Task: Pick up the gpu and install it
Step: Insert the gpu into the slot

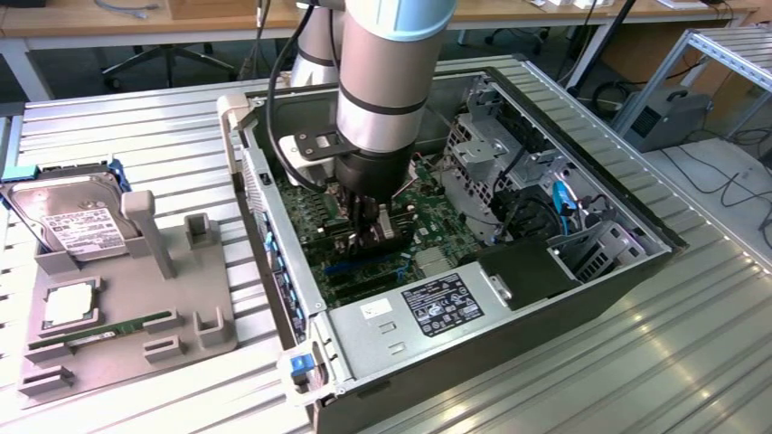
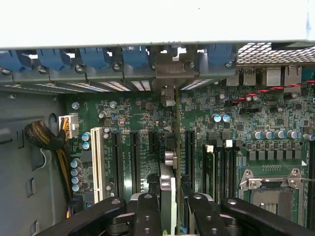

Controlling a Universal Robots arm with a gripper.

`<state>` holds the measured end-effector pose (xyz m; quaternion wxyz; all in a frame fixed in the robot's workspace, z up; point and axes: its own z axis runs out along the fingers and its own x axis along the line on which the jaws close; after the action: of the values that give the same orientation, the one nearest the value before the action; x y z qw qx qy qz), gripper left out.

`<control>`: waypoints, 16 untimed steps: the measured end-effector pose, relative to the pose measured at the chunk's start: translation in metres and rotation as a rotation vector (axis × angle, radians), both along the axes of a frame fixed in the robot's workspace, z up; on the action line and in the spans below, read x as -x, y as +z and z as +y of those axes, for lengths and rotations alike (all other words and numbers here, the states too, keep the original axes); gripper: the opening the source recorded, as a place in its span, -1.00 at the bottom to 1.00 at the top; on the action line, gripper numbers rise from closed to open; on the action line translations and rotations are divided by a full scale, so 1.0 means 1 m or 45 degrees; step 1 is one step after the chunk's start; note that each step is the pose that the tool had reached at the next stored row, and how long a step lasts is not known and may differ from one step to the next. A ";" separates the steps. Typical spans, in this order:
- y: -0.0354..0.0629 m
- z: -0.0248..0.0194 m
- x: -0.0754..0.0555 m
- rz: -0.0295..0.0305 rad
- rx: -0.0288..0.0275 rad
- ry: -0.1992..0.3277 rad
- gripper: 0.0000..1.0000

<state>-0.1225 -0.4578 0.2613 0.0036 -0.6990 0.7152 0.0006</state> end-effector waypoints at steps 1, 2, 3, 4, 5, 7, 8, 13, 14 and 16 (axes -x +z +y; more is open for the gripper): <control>0.0000 0.0000 0.000 0.0000 0.0000 0.000 -0.47; 0.0000 0.0000 0.000 -0.0001 0.0000 0.001 -0.47; 0.0000 0.0000 0.000 -0.0001 0.0000 0.002 -0.47; 0.0000 0.0000 0.000 0.0000 0.0000 0.003 -0.47; 0.0000 0.0000 0.001 0.0000 0.0000 0.005 -0.47; 0.0000 0.0000 0.001 0.0000 0.0000 0.010 -0.47; 0.0000 0.0000 0.001 0.0000 0.0000 0.016 -0.47; 0.0006 0.0000 0.001 0.0001 0.0001 0.029 -0.47; 0.0008 0.0001 0.001 -0.0002 -0.0002 0.029 -0.47; 0.0008 0.0001 0.001 -0.0002 -0.0002 0.029 -0.47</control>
<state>-0.1232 -0.4577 0.2621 0.0037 -0.7071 0.7071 0.0007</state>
